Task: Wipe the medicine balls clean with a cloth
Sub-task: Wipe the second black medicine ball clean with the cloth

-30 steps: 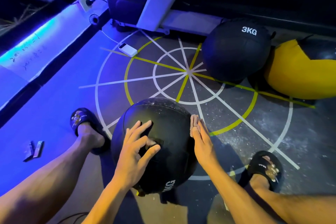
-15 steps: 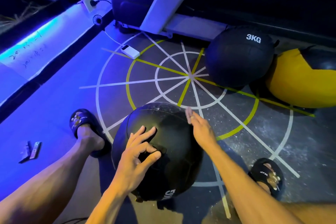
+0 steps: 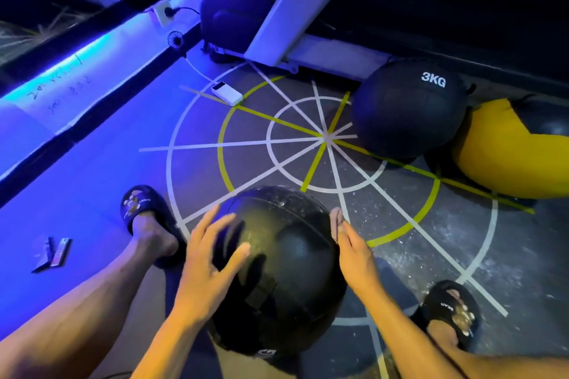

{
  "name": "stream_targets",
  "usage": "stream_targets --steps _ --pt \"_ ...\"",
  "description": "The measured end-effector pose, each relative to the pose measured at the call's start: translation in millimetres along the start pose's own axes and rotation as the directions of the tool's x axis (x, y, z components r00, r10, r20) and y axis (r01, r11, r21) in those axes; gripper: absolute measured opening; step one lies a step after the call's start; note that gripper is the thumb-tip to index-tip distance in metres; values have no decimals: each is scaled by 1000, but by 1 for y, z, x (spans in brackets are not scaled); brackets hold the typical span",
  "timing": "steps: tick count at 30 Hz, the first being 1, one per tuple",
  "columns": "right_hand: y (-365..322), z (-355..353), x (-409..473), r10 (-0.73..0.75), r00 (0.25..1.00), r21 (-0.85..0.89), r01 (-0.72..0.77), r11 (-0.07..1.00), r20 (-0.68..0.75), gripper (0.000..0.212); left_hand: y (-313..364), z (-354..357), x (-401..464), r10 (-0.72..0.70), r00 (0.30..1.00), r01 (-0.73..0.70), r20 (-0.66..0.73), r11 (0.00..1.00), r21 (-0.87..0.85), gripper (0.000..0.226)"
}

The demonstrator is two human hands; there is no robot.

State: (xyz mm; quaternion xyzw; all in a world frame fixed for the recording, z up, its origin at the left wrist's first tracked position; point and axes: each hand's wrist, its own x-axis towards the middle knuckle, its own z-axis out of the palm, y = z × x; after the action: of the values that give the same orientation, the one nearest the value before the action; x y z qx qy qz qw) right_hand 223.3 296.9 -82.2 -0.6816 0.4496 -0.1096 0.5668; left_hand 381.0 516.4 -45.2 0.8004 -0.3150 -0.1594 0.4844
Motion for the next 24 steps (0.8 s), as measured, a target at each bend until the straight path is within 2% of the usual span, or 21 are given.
stream_targets --steps 1,2,4,5,7,8,9,10,11,13,14,15,16,17,18,19,20,22,24 --pt "4 5 -4 -22 1000 53 22 998 -8 37 -8 3 0 -22 1000 23 -21 998 56 71" --pt "8 12 -9 -68 997 17 68 998 -37 38 -16 7 0 -34 999 35 -11 995 93 84" --pt "1 30 -20 -235 970 -120 227 967 -62 47 -27 10 0 -62 997 58 36 993 101 89" --pt "-10 37 -27 -386 922 -230 370 900 -27 50 -29 10 0 -59 997 55 46 994 98 87" --pt "-31 51 -43 -642 744 -376 658 653 186 49 -30 7 -1 -54 997 49 49 994 93 85" --pt "-35 53 -41 -683 677 -395 727 562 274 48 -31 6 0 -51 998 47 47 996 78 84" --pt "-33 49 -29 -680 664 -402 740 539 311 47 -30 6 0 -48 998 45 41 997 63 84" --pt "-31 41 -14 -643 707 -395 703 592 295 46 -30 7 0 -43 998 41 39 998 55 85" --pt "-30 30 4 -545 807 -374 590 716 229 45 -29 9 2 -38 998 36 40 998 58 87" --pt "-37 13 30 -281 948 -306 314 899 146 41 -27 16 2 -35 999 33 28 996 83 90" --pt "-44 14 30 -226 964 -315 258 913 138 41 -27 19 2 -30 999 28 21 996 86 91" --pt "-52 20 21 -298 942 -361 335 870 153 41 -26 21 2 -24 1000 23 13 996 82 92" --pt "-57 32 8 -424 880 -419 476 773 216 41 -24 22 3 -16 1000 15 10 997 80 92" --pt "-59 42 -6 -542 776 -458 629 628 322 42 -23 23 3 -11 1000 10 11 996 84 92" --pt "-62 49 -18 -584 685 -446 728 522 436 45 -23 22 3 -12 1000 10 13 996 86 91" --pt "-63 51 -20 -570 645 -435 764 476 509 47 -23 21 2 -17 1000 15 21 996 83 91" --pt "-62 48 -14 -543 657 -433 753 495 523 49 -22 20 0 -21 999 19 28 997 74 90" --pt "-60 35 15 -441 790 -432 605 668 426 52 -21 20 -1 -10 1000 9 9 997 72 89" --pt "-63 17 44 -175 944 -399 280 873 279 49 -19 22 -4 -24 1000 24 -4 994 105 89"
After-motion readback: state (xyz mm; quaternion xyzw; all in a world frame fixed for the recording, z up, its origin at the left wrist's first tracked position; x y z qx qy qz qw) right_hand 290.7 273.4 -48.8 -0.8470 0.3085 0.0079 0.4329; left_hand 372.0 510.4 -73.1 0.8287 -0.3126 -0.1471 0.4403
